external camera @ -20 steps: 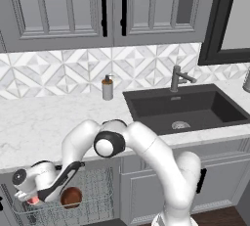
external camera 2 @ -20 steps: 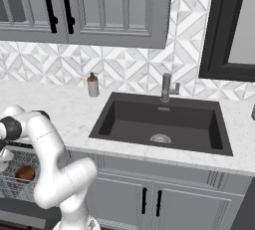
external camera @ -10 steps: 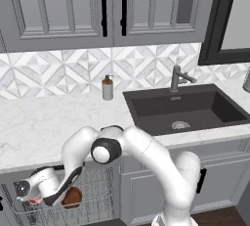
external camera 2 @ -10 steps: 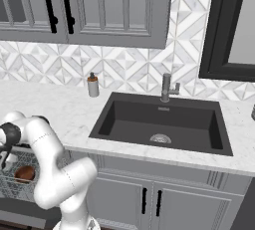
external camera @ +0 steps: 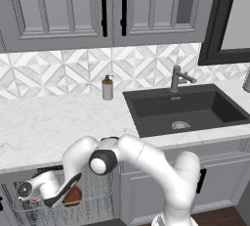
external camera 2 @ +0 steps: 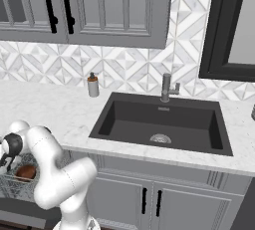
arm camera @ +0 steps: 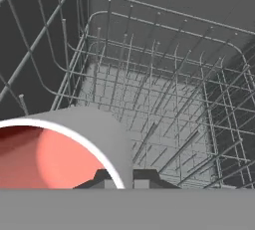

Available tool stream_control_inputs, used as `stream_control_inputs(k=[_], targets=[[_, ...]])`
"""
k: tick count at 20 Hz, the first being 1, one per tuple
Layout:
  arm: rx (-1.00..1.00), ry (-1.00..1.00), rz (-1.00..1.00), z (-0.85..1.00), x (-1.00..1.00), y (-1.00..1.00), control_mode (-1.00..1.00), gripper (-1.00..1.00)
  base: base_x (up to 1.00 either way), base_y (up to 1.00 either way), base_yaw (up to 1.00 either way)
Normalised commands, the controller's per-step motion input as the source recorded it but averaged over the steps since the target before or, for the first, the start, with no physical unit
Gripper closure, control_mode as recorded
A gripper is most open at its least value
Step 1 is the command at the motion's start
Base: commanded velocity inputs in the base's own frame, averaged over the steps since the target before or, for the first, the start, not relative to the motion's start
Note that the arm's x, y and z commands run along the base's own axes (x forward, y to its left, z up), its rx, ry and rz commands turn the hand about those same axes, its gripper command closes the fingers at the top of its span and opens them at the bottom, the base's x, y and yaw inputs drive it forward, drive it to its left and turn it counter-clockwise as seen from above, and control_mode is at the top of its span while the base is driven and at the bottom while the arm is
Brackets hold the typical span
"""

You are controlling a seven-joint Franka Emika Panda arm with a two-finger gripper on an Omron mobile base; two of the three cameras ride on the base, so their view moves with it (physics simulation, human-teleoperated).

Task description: Pick up the cup and bowl from the counter, place them in the dishwasher, and close the dishwasher door.

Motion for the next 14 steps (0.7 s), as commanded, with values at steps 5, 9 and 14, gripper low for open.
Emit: stream_control_inputs(k=[5, 9, 14], targets=[[-0.05, 0.01, 0.00, -0.40, 0.29, 0.23, -1.00, 1.00, 0.00, 0.00, 0.00], [-0.07, 0.13, 0.00, -0.69, 0.00, 0.07, -1.00, 1.00, 0.00, 0.00, 0.00], [-0.03, 0.05, 0.00, -0.24, 0.00, 0.05, -1.00, -1.00, 0.00, 0.00, 0.00]])
